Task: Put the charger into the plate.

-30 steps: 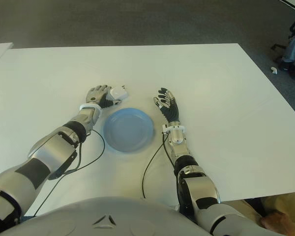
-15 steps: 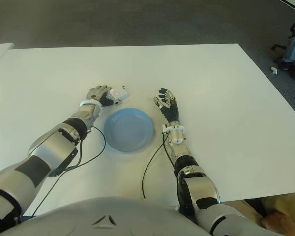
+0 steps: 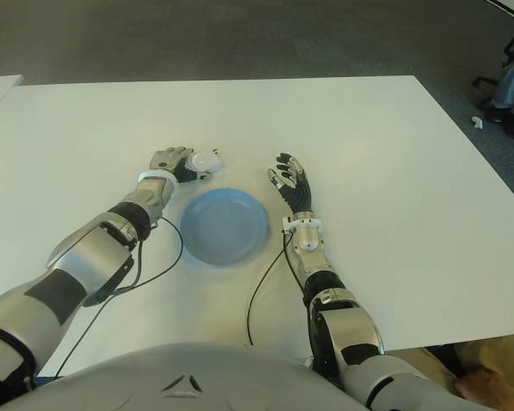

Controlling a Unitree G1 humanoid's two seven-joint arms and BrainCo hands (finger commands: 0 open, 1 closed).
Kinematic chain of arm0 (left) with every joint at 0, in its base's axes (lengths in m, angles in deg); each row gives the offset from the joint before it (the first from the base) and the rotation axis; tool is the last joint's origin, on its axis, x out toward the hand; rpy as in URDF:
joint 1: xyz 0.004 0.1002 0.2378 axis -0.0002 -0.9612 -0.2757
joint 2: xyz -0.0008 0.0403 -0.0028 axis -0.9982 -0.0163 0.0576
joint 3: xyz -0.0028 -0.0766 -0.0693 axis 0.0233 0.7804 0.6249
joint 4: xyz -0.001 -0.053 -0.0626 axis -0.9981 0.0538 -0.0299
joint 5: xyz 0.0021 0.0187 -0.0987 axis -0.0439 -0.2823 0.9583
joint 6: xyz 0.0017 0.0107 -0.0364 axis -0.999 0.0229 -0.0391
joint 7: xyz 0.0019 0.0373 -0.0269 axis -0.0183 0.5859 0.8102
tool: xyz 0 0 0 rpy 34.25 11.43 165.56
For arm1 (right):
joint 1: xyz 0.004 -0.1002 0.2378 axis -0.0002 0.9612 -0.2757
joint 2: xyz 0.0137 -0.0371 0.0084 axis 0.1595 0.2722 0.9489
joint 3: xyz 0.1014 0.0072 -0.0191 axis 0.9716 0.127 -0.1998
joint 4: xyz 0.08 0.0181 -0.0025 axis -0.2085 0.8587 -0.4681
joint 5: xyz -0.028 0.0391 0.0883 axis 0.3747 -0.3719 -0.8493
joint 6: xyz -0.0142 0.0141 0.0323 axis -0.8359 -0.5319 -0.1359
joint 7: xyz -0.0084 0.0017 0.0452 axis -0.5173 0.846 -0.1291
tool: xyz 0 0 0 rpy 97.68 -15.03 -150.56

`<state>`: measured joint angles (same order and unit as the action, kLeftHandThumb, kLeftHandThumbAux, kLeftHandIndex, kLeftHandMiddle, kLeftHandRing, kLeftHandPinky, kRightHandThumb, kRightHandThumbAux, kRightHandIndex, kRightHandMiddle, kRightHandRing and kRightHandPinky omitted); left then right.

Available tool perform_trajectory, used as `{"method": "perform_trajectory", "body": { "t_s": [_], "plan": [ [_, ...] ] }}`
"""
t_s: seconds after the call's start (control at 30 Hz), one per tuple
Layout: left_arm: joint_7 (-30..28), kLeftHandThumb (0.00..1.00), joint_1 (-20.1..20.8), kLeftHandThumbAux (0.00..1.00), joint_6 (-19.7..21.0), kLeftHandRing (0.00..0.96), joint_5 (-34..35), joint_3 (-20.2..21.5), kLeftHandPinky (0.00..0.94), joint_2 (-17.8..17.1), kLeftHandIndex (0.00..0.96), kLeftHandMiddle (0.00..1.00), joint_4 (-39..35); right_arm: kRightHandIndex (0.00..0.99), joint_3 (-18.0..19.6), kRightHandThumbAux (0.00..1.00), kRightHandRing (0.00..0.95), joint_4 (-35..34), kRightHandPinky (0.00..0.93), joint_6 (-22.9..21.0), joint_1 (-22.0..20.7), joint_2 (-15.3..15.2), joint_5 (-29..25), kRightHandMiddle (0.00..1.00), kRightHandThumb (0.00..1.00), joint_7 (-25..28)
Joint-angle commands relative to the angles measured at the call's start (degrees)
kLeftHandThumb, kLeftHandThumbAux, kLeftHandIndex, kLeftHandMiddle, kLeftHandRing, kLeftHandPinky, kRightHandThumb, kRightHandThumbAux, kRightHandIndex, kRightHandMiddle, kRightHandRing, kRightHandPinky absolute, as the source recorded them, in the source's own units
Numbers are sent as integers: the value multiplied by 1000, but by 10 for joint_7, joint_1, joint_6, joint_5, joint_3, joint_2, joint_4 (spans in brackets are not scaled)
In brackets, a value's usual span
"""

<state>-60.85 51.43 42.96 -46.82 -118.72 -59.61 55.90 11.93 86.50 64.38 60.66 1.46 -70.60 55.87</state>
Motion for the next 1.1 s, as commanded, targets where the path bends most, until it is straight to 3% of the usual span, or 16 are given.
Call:
{"method": "perform_trajectory", "body": {
  "t_s": [0.03, 0.1, 0.17, 0.23, 0.3, 0.4, 0.47, 0.53, 0.6, 0.7, 0.8, 1.1],
  "plan": [
    [-89, 78, -51, 193, -7, 336, -12, -21, 406, 11, 85, 314, 24, 177, -14, 570, 242, 74, 229, -13, 162, 21, 16, 247, 526, -2],
    [-90, 85, -50, 191, -6, 315, -15, -24, 364, 10, 93, 303, 24, 178, -12, 568, 246, 73, 238, -15, 162, 22, 13, 248, 528, 1],
    [-92, 92, -48, 195, -6, 338, -18, -27, 389, 9, 123, 332, 24, 178, -10, 566, 249, 73, 246, -16, 162, 24, 10, 250, 532, 5],
    [-90, 101, -48, 205, -3, 439, -21, -30, 494, 9, 226, 436, 25, 178, -8, 564, 253, 72, 250, -16, 162, 25, 5, 251, 534, 10],
    [-81, 120, -48, 222, 2, 605, -23, -33, 648, 10, 434, 607, 24, 178, -6, 561, 255, 72, 248, -16, 162, 26, 2, 254, 543, 13],
    [-66, 174, -48, 285, 8, 700, -21, -31, 730, 10, 552, 711, 24, 178, -4, 558, 257, 73, 240, -18, 161, 27, 0, 257, 557, 15],
    [-58, 212, -48, 327, 11, 723, -19, -29, 747, 11, 579, 737, 23, 178, -4, 557, 257, 73, 236, -18, 161, 27, 0, 258, 562, 16],
    [-39, 262, -47, 376, 19, 734, -14, -24, 754, 13, 594, 750, 22, 178, -4, 556, 257, 73, 232, -17, 161, 27, 1, 259, 567, 15],
    [-20, 391, -47, 491, 26, 731, -11, -21, 758, 16, 620, 751, 20, 175, -5, 557, 258, 73, 236, -16, 161, 27, 2, 258, 566, 13],
    [-2, 605, -47, 627, 32, 721, -10, -19, 757, 18, 501, 739, 19, 172, -5, 559, 257, 73, 233, -16, 160, 26, 3, 256, 563, 12],
    [8, 678, -46, 672, 36, 719, -10, -18, 759, 19, 462, 733, 18, 171, -6, 562, 255, 74, 229, -16, 160, 26, 5, 254, 556, 10],
    [28, 722, -44, 695, 32, 735, 12, 6, 778, 23, 444, 737, 15, 176, -10, 564, 250, 76, 229, -18, 157, 23, 13, 254, 545, -2]
  ]
}}
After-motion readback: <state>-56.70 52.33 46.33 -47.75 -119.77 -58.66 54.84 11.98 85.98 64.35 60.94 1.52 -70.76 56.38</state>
